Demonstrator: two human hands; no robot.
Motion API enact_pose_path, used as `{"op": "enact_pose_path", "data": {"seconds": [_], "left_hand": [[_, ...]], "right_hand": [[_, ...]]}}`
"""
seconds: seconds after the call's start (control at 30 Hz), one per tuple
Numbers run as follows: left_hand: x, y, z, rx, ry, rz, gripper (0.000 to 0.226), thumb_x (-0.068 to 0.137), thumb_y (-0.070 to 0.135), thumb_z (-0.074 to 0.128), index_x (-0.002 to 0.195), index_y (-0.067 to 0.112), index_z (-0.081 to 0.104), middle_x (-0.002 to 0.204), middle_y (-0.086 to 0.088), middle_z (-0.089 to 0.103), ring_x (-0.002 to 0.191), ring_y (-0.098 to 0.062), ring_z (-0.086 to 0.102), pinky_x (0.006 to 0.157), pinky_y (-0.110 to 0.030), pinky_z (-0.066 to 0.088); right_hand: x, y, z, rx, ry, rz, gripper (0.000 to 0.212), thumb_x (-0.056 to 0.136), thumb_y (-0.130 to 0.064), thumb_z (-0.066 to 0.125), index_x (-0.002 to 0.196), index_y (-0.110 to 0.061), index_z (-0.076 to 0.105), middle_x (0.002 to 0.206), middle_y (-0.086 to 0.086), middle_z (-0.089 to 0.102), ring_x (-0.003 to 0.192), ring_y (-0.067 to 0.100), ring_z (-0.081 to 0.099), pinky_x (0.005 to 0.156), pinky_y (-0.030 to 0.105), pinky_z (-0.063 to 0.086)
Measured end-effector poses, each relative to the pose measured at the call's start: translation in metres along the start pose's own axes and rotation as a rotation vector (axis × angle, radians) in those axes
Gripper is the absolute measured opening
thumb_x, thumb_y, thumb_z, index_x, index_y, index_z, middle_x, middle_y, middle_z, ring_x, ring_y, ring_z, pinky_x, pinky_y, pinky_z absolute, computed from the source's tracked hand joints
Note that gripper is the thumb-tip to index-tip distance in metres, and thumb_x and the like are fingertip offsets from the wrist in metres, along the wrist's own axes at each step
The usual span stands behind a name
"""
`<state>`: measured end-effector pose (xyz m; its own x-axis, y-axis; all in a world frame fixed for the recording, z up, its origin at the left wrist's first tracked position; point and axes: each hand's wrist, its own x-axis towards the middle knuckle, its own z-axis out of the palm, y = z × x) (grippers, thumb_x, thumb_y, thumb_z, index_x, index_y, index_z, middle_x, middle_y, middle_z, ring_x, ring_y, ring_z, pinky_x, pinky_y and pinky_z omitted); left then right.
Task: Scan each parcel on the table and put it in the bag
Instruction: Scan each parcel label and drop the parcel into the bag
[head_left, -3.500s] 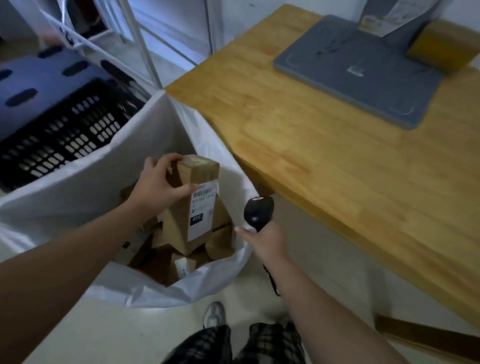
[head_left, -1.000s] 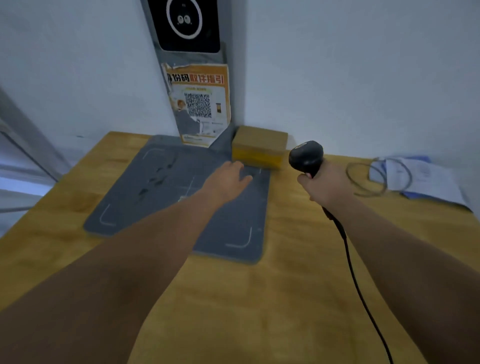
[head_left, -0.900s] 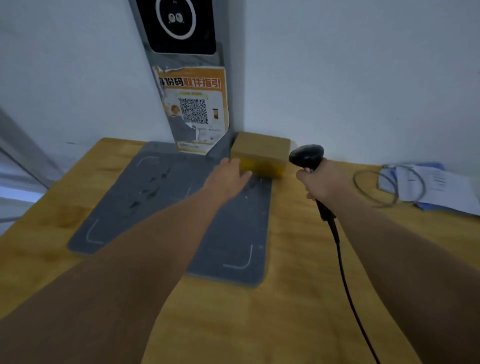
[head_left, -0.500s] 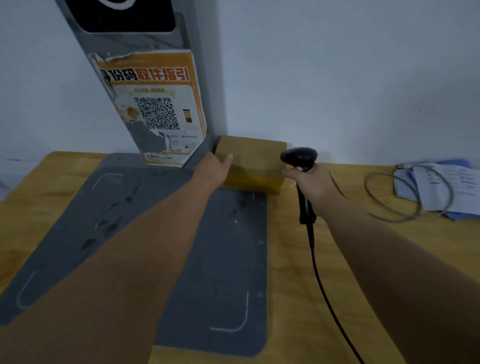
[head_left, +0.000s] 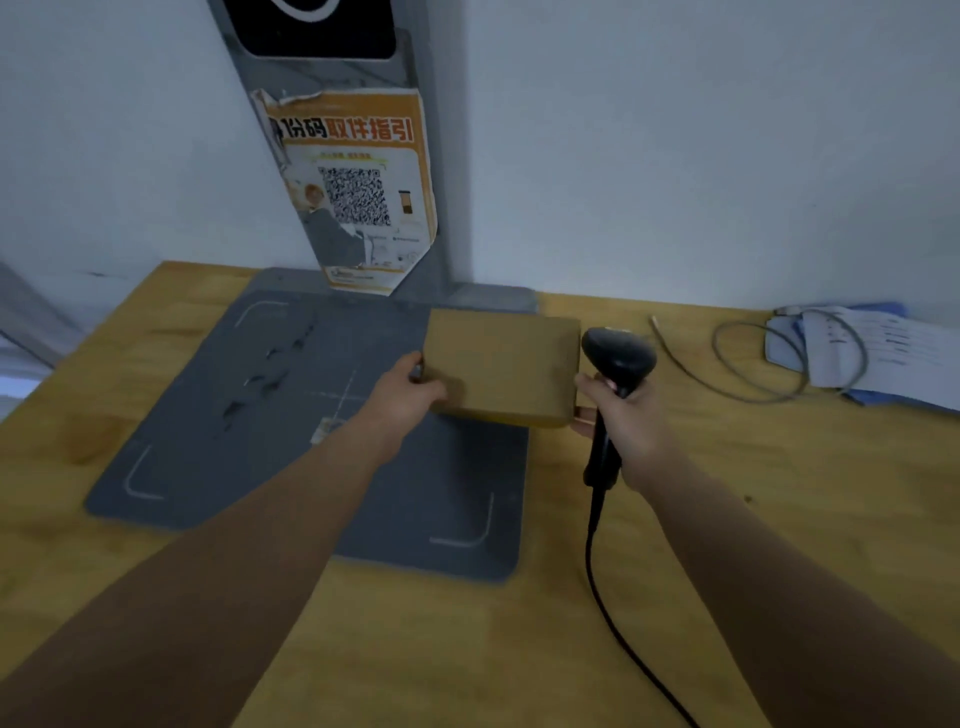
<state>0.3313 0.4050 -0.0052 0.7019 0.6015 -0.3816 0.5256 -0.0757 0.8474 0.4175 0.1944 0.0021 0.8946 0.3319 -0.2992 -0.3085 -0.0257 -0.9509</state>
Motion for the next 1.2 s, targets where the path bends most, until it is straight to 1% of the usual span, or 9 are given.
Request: {"op": "enact_pose_path", "data": {"seconds": [0.13,0.23,0.33,0.47,0.6,0.8,0.93,1.03,1.2], "left_hand": [[-0.063,-0.025,-0.006,-0.089,0.022,-0.111,0.044,0.101,0.031,0.046,0.143,0.022,0.040,0.133,-0.004,0.050,0.097,-0.019,0.056,0.094,-0.044,0.045],[-0.101,-0.040,-0.009,-0.196,0.035,-0.217,0.072,0.091,0.071,0.031,0.145,0.025,0.039,0.146,0.000,0.044,0.129,-0.026,0.046,0.104,-0.044,0.038],[-0.131,-0.049,-0.008,-0.205,0.028,-0.268,0.092,0.080,0.083,0.029,0.149,0.022,0.032,0.147,0.000,0.041,0.132,-0.026,0.043,0.110,-0.046,0.034],[-0.166,-0.067,-0.008,-0.149,0.031,-0.200,0.058,0.091,0.058,0.052,0.132,0.017,0.046,0.128,-0.002,0.051,0.113,-0.022,0.051,0.094,-0.037,0.042],[-0.185,-0.079,-0.012,-0.163,0.004,-0.064,0.041,0.099,0.034,0.051,0.138,0.021,0.047,0.122,0.004,0.049,0.120,-0.018,0.046,0.101,-0.036,0.040],[-0.201,-0.083,-0.015,-0.228,0.015,-0.304,0.069,0.086,0.074,0.039,0.140,0.030,0.039,0.136,0.002,0.041,0.127,-0.028,0.044,0.098,-0.049,0.048],[-0.210,-0.086,-0.023,-0.298,-0.013,-0.402,0.062,0.086,0.056,0.061,0.134,0.025,0.037,0.128,-0.006,0.039,0.112,-0.030,0.047,0.086,-0.048,0.054],[-0.218,-0.092,-0.024,-0.305,-0.031,-0.245,0.045,0.090,0.036,0.062,0.127,0.024,0.041,0.117,-0.004,0.046,0.099,-0.020,0.051,0.080,-0.037,0.053],[-0.224,-0.093,-0.026,-0.276,0.001,0.071,0.031,0.087,0.015,0.067,0.115,0.024,0.055,0.107,-0.001,0.058,0.096,-0.015,0.058,0.076,-0.024,0.048]], "right_hand": [[-0.061,0.021,-0.015,0.069,0.006,0.066,0.009,0.092,-0.030,0.064,0.100,-0.027,0.061,0.105,0.002,0.070,0.099,0.022,0.068,0.077,0.032,0.056],[-0.104,0.031,-0.023,0.144,0.025,0.120,0.017,0.091,-0.034,0.065,0.101,-0.022,0.061,0.094,0.006,0.073,0.089,0.021,0.072,0.077,0.035,0.057],[-0.136,0.041,-0.028,0.156,0.010,0.154,0.020,0.089,-0.041,0.065,0.099,-0.023,0.063,0.079,-0.001,0.076,0.074,0.017,0.074,0.068,0.035,0.059],[-0.163,0.061,-0.032,0.067,0.025,0.246,0.038,0.079,-0.050,0.073,0.103,-0.021,0.065,0.094,0.004,0.074,0.087,0.025,0.071,0.082,0.044,0.058],[-0.182,0.071,-0.036,0.045,-0.019,0.286,0.023,0.085,-0.030,0.073,0.103,-0.017,0.065,0.103,0.005,0.071,0.098,0.026,0.068,0.086,0.047,0.057],[-0.214,0.081,-0.033,-0.076,-0.145,0.213,0.034,0.084,-0.008,0.071,0.115,-0.016,0.059,0.106,0.003,0.068,0.098,0.019,0.065,0.080,0.038,0.057],[-0.227,0.086,-0.029,-0.135,-0.183,0.175,0.035,0.084,-0.021,0.074,0.116,-0.020,0.059,0.109,0.001,0.067,0.103,0.021,0.063,0.089,0.045,0.055],[-0.231,0.089,-0.032,-0.068,-0.133,0.201,0.040,0.084,-0.032,0.072,0.121,-0.025,0.056,0.115,-0.002,0.064,0.107,0.021,0.063,0.083,0.043,0.057],[-0.236,0.090,-0.040,-0.229,-0.050,0.033,0.027,0.083,-0.024,0.075,0.094,-0.038,0.055,0.096,-0.014,0.065,0.091,0.010,0.062,0.088,0.046,0.055]]}}
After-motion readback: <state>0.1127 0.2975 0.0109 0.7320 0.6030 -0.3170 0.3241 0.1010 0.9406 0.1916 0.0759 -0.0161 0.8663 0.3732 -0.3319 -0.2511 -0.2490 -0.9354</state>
